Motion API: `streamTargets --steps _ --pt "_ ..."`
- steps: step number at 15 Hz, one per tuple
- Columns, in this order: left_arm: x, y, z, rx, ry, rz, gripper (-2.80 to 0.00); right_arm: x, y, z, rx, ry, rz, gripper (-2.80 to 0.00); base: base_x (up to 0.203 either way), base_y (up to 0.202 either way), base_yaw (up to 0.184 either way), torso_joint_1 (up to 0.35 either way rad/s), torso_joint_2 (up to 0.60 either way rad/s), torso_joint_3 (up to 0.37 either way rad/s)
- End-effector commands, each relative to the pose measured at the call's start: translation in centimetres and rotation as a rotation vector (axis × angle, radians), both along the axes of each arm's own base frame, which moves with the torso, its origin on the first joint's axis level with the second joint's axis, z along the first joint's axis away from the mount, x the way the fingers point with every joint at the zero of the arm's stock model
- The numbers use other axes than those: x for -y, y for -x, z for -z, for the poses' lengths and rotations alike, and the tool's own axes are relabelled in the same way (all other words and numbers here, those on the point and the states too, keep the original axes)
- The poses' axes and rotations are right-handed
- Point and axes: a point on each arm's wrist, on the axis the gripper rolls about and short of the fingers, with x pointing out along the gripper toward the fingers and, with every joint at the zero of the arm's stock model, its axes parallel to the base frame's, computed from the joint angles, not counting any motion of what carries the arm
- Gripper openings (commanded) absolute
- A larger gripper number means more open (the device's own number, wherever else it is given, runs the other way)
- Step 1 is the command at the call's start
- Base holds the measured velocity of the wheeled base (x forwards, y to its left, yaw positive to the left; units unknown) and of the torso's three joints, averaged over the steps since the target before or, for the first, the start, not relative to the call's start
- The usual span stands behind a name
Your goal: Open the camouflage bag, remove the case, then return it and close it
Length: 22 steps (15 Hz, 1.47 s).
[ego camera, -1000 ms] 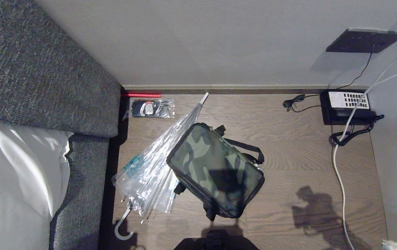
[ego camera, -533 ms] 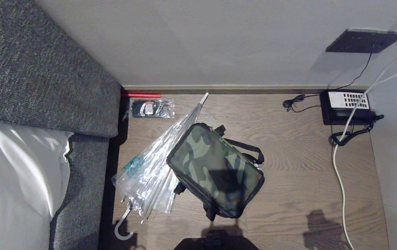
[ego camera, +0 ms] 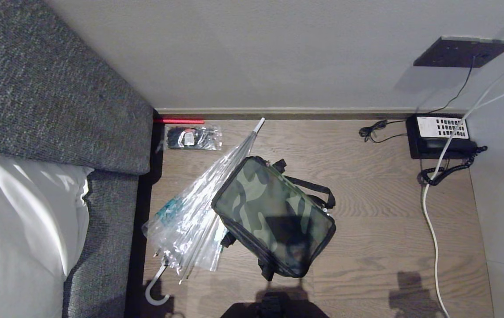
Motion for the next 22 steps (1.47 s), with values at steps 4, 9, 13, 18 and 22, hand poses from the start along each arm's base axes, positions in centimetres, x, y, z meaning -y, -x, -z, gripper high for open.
streamTargets --steps 4,9,13,18,22 --pt "0.00 0.00 0.00 0.000 -0.001 0.001 -2.80 0.00 0.29 0.33 0.031 0.001 0.000 -2.80 0.000 0.000 0.000 0.000 0.00 0.000" --pt "0.00 -0.01 0.00 -0.001 0.000 0.001 -2.80 0.00 0.29 0.28 0.035 -0.005 0.000 -2.80 0.000 0.000 0.000 0.000 0.00 0.000" --pt "0.00 -0.01 0.00 -0.001 -0.001 0.001 -2.80 0.00 0.29 0.30 0.034 0.006 -0.002 -2.80 0.000 0.000 0.000 0.000 0.00 0.000" --pt "0.00 -0.01 0.00 -0.001 0.001 0.001 -2.80 0.00 0.29 0.28 0.035 -0.016 0.000 -2.80 0.000 0.000 0.000 0.000 0.00 0.000" --pt "0.00 -0.01 0.00 -0.001 0.030 0.002 -2.80 0.00 0.29 0.28 0.035 -0.016 0.000 -2.80 0.000 0.000 0.000 0.000 0.00 0.000"
